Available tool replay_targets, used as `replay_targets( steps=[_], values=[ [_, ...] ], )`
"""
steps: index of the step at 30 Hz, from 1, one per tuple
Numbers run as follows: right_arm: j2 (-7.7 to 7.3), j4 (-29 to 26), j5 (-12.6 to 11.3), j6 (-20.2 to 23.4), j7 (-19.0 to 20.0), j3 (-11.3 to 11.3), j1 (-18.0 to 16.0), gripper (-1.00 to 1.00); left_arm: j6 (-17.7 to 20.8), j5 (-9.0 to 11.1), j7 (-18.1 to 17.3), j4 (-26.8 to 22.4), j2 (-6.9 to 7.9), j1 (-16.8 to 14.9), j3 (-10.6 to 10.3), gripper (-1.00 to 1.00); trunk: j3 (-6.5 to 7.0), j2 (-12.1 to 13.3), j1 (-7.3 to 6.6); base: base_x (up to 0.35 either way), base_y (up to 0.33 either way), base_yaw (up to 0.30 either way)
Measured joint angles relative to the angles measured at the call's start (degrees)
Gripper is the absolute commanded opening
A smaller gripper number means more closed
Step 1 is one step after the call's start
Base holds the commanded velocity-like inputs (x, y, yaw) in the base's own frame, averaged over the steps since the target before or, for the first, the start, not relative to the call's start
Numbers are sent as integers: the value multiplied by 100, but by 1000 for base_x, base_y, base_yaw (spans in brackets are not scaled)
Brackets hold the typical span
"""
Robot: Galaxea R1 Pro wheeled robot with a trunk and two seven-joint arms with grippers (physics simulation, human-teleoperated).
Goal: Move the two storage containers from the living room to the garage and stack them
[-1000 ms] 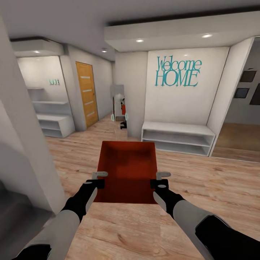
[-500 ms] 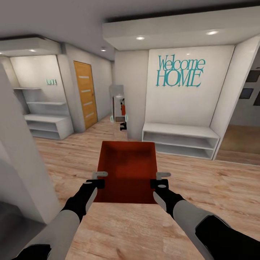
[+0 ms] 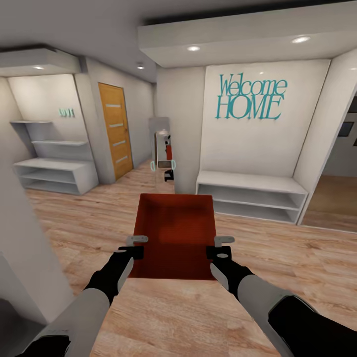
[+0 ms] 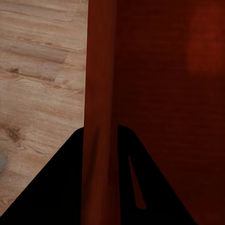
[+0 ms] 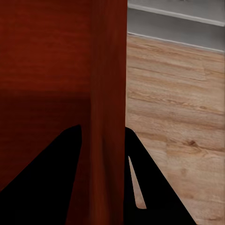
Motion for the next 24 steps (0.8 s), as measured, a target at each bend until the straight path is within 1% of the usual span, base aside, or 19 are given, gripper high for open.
replay_targets(
  steps=[24],
  values=[
    [0,3,-3,5,0,3,0,-100,0,1,0,8,0,0,1,-100,0,0,0,322,0,0]
  ],
)
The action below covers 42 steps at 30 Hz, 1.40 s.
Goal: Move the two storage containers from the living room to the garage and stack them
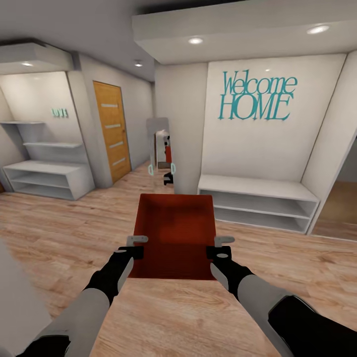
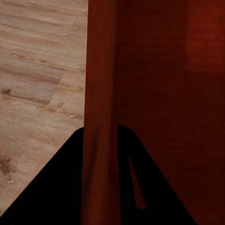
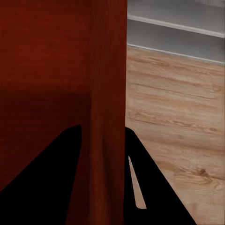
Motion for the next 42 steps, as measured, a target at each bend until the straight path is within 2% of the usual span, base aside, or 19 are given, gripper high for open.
replay_targets(
  steps=[28,42],
  values=[
    [-1,1,-9,2,0,7,0,-100,3,-2,0,1,-1,0,1,-100,0,0,0,322,0,1],
    [1,3,-7,1,1,5,0,-100,3,-1,0,-1,0,1,0,-100,0,0,0,322,0,247]
  ],
)
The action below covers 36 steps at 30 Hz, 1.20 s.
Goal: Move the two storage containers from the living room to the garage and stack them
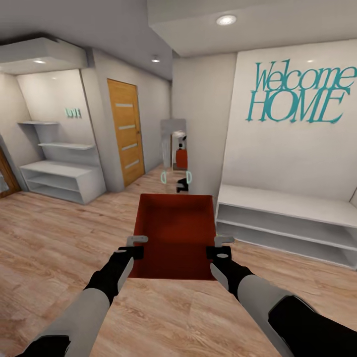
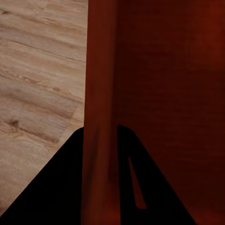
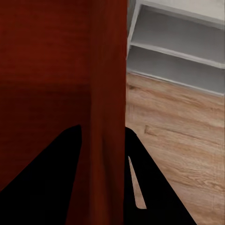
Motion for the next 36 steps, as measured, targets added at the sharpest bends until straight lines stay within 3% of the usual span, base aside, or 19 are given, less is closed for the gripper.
replay_targets(
  steps=[12,28,36],
  values=[
    [-7,-7,-16,6,0,12,1,-100,2,-10,1,1,-6,-1,5,-100,0,0,0,322,0,80],
    [-8,-10,-17,13,2,14,1,-100,6,-12,1,-1,-7,-1,7,-100,0,0,0,322,0,251],
    [-9,-12,-17,15,1,13,1,-100,6,-11,1,1,-7,-1,7,-100,0,0,0,322,0,49]
  ],
)
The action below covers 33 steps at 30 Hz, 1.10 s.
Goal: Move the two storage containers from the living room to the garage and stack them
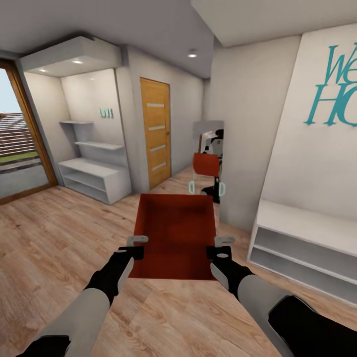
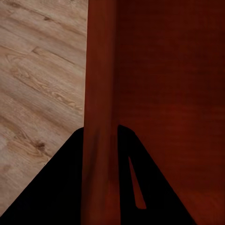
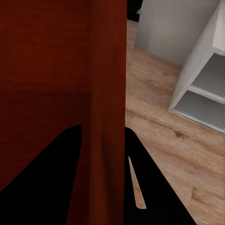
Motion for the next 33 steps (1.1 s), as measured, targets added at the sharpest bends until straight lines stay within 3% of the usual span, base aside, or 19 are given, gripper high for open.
replay_targets(
  steps=[9,24,33],
  values=[
    [5,10,1,-8,0,-2,0,-100,0,3,0,0,3,1,-4,-100,0,0,0,322,0,25],
    [9,17,4,-16,0,-6,-1,-100,-1,7,-1,-1,7,1,-7,-100,0,0,0,322,0,250],
    [2,8,-2,-10,0,0,0,-100,-3,-4,-1,0,1,0,-3,-100,0,0,0,322,0,47]
  ],
)
